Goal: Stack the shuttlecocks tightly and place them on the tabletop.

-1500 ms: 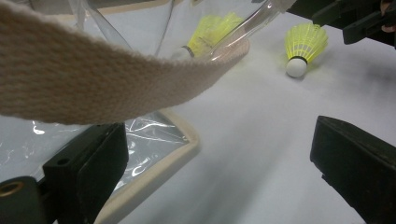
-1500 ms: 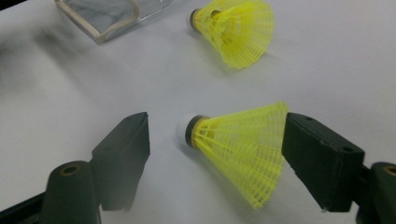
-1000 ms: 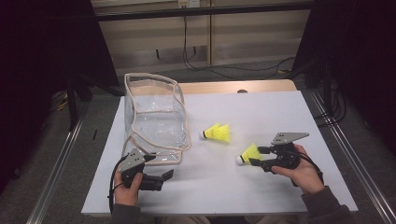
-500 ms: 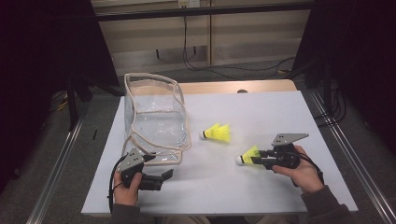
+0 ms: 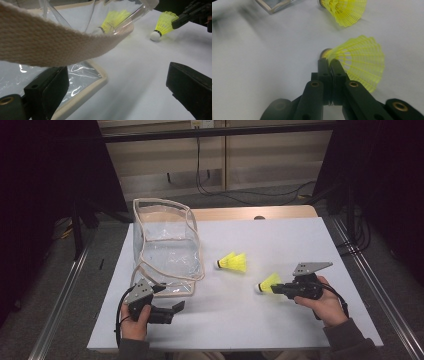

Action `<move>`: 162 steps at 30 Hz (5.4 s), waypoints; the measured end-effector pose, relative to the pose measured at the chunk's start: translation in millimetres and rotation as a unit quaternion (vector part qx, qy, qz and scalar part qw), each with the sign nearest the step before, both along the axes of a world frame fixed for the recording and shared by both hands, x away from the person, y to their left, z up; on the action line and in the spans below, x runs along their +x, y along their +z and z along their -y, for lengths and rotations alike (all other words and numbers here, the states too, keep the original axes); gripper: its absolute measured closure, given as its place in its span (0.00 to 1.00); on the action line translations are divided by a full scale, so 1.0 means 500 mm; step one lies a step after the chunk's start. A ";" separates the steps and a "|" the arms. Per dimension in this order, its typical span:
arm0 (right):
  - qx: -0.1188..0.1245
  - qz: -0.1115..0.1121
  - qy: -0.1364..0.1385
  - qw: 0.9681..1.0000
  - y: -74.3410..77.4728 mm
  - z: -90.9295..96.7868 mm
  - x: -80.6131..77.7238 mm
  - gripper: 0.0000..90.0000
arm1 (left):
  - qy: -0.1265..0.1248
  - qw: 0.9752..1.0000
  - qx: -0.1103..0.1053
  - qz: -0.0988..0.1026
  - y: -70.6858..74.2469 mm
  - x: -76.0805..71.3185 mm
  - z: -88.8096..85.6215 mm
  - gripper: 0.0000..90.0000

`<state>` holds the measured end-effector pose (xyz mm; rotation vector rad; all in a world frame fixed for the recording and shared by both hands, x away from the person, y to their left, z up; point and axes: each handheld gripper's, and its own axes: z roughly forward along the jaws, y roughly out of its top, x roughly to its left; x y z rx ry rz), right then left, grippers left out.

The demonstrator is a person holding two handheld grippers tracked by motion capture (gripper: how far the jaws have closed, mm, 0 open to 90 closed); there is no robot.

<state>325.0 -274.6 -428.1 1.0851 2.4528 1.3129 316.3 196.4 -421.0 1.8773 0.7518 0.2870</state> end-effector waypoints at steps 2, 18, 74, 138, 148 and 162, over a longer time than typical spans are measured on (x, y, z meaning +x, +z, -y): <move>0.006 0.002 -0.006 1.000 0.003 0.004 0.000 0.99 | 0.000 1.000 0.000 0.000 0.000 0.000 0.000 0.05; 0.028 0.027 -0.034 0.999 0.014 0.009 0.018 0.99 | 0.003 1.000 0.000 0.000 0.001 -0.001 -0.003 0.05; 0.031 0.051 -0.058 0.997 0.028 -0.009 0.082 0.99 | 0.002 1.000 0.004 0.002 0.004 -0.002 0.000 0.05; 0.033 0.051 -0.064 0.996 0.025 -0.068 0.117 0.99 | 0.001 1.000 0.003 0.005 0.005 -0.002 0.003 0.05; 0.037 0.050 -0.061 0.996 0.021 -0.079 0.122 0.99 | 0.001 1.000 0.004 0.004 0.005 -0.002 0.003 0.05; 0.037 0.046 -0.059 0.996 0.014 -0.089 0.124 0.99 | 0.001 1.000 0.004 0.005 0.006 -0.003 0.004 0.05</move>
